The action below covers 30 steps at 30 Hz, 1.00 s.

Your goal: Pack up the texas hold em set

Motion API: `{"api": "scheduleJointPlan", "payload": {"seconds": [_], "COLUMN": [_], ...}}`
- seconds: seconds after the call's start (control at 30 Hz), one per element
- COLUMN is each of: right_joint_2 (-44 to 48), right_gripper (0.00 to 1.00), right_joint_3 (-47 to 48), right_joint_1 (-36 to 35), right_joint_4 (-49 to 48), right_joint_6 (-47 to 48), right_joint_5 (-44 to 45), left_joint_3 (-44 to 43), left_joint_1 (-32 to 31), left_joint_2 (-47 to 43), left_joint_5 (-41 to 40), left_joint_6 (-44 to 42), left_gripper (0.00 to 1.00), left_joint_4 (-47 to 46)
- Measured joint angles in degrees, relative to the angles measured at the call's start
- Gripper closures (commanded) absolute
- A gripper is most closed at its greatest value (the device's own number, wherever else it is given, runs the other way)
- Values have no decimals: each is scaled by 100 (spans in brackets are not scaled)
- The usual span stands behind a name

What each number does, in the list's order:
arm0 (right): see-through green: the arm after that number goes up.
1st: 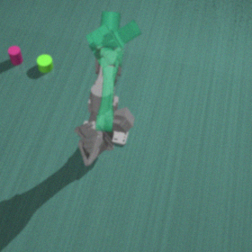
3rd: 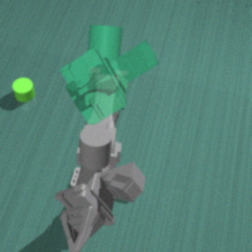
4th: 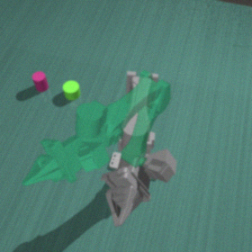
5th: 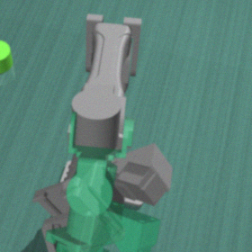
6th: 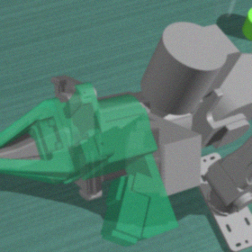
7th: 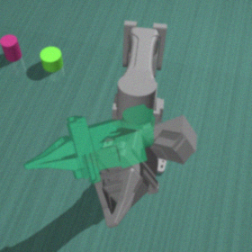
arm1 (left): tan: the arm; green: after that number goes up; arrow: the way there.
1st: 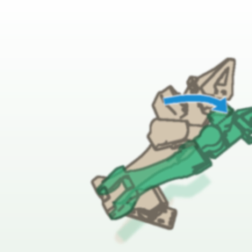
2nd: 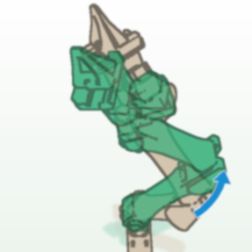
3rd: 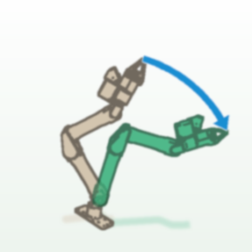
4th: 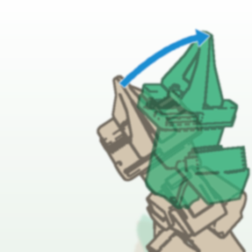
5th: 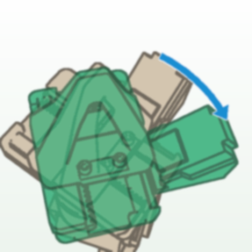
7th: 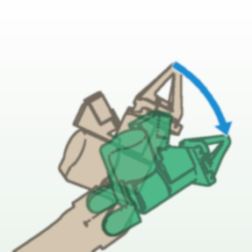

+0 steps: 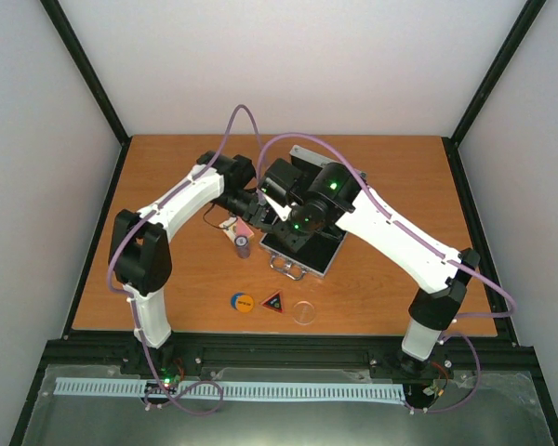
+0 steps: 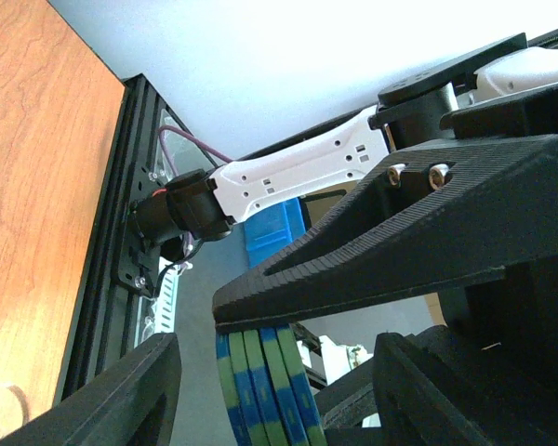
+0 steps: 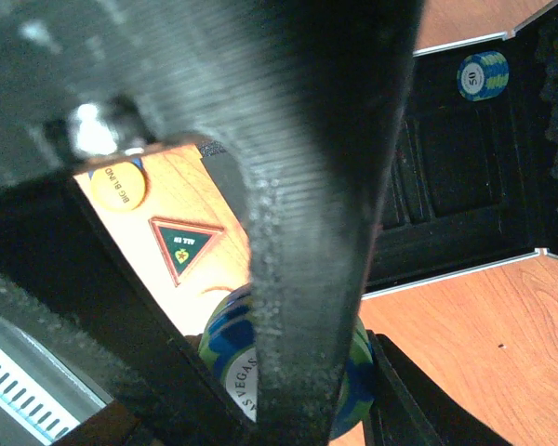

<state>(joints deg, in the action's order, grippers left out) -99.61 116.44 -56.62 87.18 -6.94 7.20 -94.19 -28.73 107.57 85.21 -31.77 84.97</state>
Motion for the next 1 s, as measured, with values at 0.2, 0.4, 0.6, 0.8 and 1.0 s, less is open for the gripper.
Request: {"api": "scheduleJointPlan", "payload": {"seconds": [0.2, 0.4, 0.6, 0.8, 1.0], "right_joint_2": [-63, -107, -107, -129, -210], "right_gripper": [97, 97, 97, 97, 97], "right_joint_3": [122, 225, 297, 319, 380], "right_joint_1": [2, 4, 13, 13, 35], "right_joint_4": [83, 142, 155, 138, 177], "right_joint_6": [-2, -7, -20, -57, -66], "right_joint_5": [66, 118, 138, 170, 199], "left_joint_3": [-92, -223, -348, -348, -348], "left_joint_1": [2, 9, 20, 52, 74], "left_joint_2": [28, 39, 39, 39, 85], "left_joint_5": [-13, -85, -140, -140, -136], "left_joint_6": [0, 39, 79, 164, 177], "left_gripper": [42, 42, 43, 43, 43], "left_joint_4": [15, 17, 17, 17, 20]}}
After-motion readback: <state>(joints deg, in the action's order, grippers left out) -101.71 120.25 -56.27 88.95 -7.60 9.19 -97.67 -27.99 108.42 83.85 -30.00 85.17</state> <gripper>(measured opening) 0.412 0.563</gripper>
